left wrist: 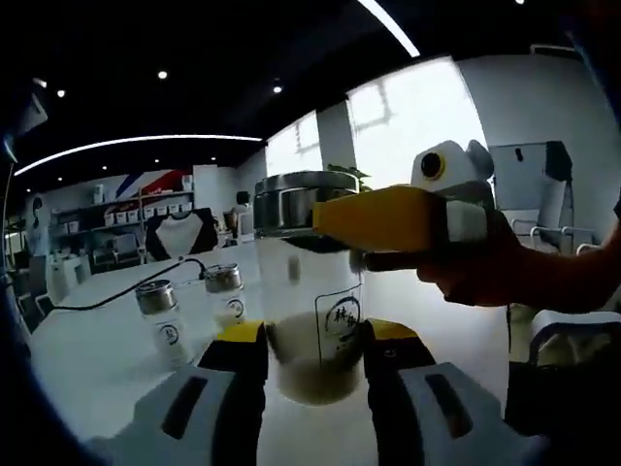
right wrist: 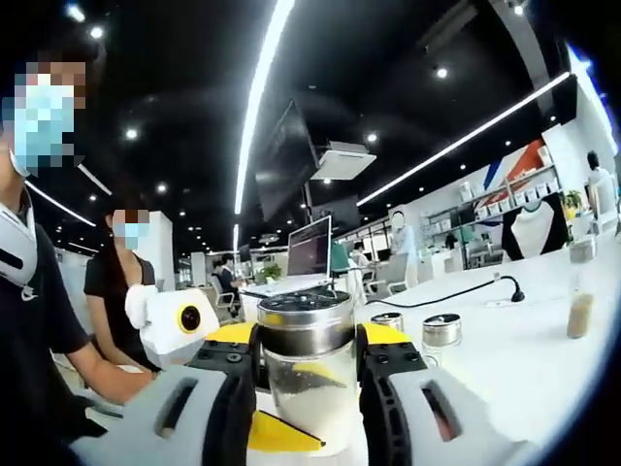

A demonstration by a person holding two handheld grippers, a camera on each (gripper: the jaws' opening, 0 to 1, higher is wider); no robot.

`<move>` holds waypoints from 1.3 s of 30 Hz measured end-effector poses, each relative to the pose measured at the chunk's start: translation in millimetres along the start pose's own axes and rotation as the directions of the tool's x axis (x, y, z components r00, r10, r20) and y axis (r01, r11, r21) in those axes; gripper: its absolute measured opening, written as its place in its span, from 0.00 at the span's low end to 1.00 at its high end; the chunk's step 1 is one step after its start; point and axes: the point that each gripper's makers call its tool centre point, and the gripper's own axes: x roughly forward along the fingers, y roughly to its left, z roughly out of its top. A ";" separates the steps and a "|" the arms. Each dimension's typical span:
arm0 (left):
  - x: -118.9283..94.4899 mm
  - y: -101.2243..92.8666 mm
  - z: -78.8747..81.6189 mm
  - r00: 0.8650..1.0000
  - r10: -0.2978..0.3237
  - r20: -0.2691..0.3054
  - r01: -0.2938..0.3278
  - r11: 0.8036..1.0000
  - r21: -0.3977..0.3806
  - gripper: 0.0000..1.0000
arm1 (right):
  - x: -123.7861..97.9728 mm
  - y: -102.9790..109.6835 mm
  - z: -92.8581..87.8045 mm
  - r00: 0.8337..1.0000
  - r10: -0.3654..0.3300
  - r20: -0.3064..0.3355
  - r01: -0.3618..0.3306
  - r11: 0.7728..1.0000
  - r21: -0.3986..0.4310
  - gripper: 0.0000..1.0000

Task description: Rotate the seasoning bottle until the label or dispensing opening points toward the visible target arrow and the bottle remains upright within the marked orientation range

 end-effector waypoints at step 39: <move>3.3 1.9 -6.0 0.996 -0.093 -0.017 0.090 0.991 -0.098 0.42 | 9.7 -0.3 -1.4 0.993 -0.057 -0.103 0.042 0.988 -0.148 0.37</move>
